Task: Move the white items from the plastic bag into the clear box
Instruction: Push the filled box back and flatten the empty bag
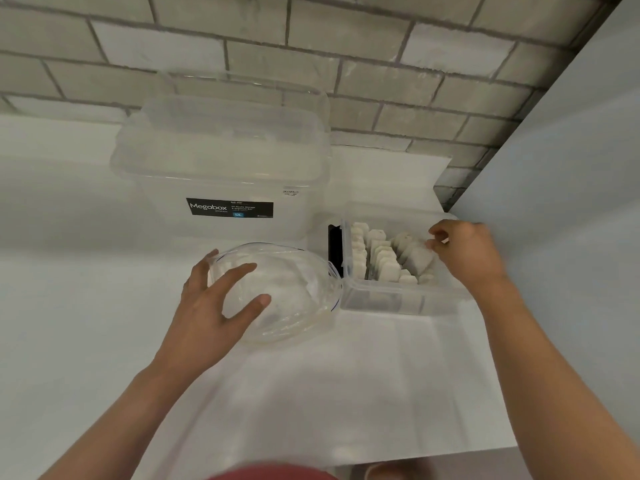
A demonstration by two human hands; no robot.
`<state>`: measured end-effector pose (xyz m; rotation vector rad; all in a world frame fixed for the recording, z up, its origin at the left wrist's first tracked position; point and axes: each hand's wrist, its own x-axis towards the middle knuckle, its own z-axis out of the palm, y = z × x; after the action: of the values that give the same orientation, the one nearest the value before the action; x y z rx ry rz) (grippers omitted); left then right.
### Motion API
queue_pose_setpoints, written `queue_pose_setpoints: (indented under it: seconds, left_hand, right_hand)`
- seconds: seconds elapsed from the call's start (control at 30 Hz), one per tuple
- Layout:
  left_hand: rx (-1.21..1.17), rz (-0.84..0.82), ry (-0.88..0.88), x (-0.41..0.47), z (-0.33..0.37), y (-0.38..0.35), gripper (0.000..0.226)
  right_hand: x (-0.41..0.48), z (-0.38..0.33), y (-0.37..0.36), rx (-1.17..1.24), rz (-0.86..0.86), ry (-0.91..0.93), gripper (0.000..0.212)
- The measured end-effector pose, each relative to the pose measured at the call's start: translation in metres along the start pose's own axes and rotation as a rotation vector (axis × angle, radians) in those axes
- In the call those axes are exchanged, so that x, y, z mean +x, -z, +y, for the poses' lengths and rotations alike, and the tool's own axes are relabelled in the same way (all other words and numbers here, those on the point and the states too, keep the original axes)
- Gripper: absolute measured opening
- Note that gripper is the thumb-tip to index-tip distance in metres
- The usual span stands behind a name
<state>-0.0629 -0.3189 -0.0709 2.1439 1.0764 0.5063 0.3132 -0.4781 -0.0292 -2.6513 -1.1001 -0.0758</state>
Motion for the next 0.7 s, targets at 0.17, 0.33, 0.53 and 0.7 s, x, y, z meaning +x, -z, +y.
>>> queue_pose_setpoints:
  seconds: [0.17, 0.33, 0.53, 0.7]
  left_hand:
    - [-0.025, -0.001, 0.014, -0.006, 0.000, 0.007, 0.049]
    - [-0.053, 0.118, -0.014, -0.019, 0.011, 0.008, 0.048]
    - [0.132, 0.392, -0.367, -0.014, 0.055, 0.001, 0.050]
    - [0.360, 0.171, -0.452, 0.011, 0.104, -0.044, 0.069]
  right_hand:
    - [-0.044, 0.000, 0.030, 0.260, 0.195, -0.036, 0.014]
    - [-0.082, 0.007, 0.032, 0.397, 0.305, -0.053, 0.017]
    - [-0.106, 0.026, 0.018, 0.400, 0.178, -0.137, 0.068]
    - [-0.114, 0.051, 0.004, 0.526, -0.116, -0.283, 0.115]
